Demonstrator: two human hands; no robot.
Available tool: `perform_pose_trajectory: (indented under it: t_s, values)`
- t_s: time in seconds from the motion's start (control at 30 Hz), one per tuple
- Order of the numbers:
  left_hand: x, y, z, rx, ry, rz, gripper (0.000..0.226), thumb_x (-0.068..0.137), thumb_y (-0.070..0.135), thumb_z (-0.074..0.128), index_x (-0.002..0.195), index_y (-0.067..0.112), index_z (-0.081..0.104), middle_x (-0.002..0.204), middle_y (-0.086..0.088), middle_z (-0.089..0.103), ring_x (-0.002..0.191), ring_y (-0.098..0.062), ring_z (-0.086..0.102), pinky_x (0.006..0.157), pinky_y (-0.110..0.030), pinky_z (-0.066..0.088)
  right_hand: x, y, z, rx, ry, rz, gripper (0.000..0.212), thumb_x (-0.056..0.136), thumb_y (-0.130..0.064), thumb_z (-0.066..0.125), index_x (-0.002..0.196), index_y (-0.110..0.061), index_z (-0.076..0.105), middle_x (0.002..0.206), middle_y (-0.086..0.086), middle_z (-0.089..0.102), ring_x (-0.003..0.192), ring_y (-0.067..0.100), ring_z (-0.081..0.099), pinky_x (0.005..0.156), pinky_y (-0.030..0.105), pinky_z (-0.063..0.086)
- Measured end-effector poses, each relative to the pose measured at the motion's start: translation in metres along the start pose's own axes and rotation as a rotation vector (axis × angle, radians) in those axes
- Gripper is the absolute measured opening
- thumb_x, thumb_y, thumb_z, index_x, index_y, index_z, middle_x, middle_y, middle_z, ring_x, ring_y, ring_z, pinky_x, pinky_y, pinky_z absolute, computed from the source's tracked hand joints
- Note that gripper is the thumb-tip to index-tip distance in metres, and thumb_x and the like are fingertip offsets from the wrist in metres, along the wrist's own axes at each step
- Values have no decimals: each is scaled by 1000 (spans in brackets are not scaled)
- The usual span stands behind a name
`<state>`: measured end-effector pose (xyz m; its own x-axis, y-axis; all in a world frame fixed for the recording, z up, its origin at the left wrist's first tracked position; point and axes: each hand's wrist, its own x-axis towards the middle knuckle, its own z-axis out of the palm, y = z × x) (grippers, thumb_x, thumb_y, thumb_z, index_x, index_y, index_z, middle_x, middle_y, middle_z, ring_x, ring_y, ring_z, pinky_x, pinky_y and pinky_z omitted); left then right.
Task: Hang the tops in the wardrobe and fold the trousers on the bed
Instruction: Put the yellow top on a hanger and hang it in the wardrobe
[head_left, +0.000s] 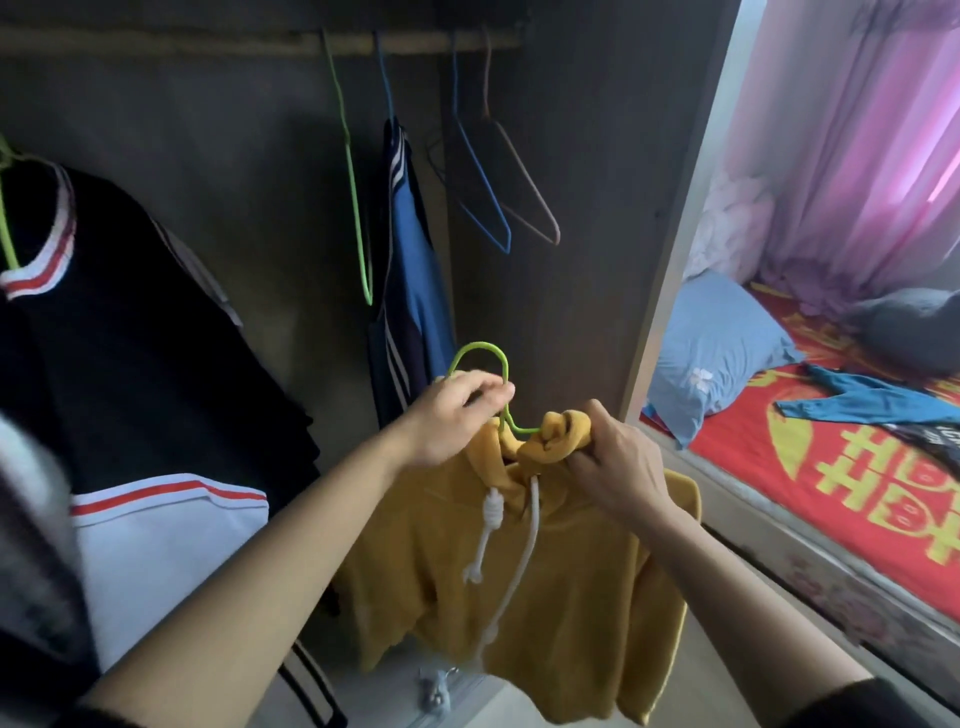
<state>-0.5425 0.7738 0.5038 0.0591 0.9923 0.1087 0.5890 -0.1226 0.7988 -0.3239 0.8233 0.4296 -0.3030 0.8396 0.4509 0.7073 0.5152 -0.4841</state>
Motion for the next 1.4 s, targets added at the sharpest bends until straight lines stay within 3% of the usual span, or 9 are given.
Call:
perform_pose_trajectory:
  t_s: [0.1,0.23,0.33,0.47,0.6,1.0,1.17,1.27,1.4]
  values:
    - [-14,-45,-3,295,-19,-17,52,84,66,55,127,37,56,118,11,58,109,-7,57,96,-29,46,-2,-1,3,23,32,55,21,95,-38,60,91,-23,46,71,-19,47,59,4,53,56,15,36]
    - [-26,-88,-17,207,163,28,32,91,36,56,121,30,66,112,11,71,103,-6,66,91,-37,53,1,-9,-2,44,60,81,19,94,-35,61,92,-22,47,74,-14,52,64,5,55,57,17,37]
    - [-33,-99,-30,174,231,17,36,89,35,53,119,23,69,113,9,71,106,-9,64,95,-38,51,3,-23,-8,47,22,90,19,93,-34,63,97,-24,47,81,-12,55,70,5,57,61,19,41]
    - [-43,-108,-47,184,355,48,32,92,31,51,119,27,68,109,9,69,106,-12,62,93,-38,51,8,-61,-33,247,-352,11,33,93,-34,65,124,-32,53,106,-15,63,93,8,65,78,20,58]
    - [-45,-109,-73,271,423,88,35,90,-2,57,118,15,69,113,-3,69,110,-18,61,100,-37,48,5,-117,-50,535,-629,-55,23,95,-25,65,117,-28,64,105,-9,69,102,15,68,84,28,59]
    - [-74,-57,-202,533,864,-26,47,90,22,60,135,11,53,138,-12,49,130,-31,41,109,-41,34,72,-270,-17,846,-198,59,9,95,-23,64,96,-18,70,90,2,74,84,15,71,74,26,60]
    - [-80,-58,-206,579,822,-127,52,89,25,60,137,9,49,141,-14,44,130,-34,38,106,-42,36,153,-313,-16,932,-101,41,8,92,-16,64,89,-11,70,84,6,72,76,16,70,68,31,60]
    - [-82,-65,-207,630,798,-175,51,91,26,57,139,12,46,144,-11,41,132,-31,35,106,-45,38,210,-336,-13,896,-61,-11,12,89,-20,66,95,-10,68,92,10,73,85,22,70,80,42,60]
    - [-84,-71,-210,676,796,-201,49,91,27,57,136,12,49,141,-10,44,130,-30,40,105,-45,39,262,-357,9,787,-120,-38,15,88,-29,67,100,-21,62,97,2,68,96,22,67,87,39,57]
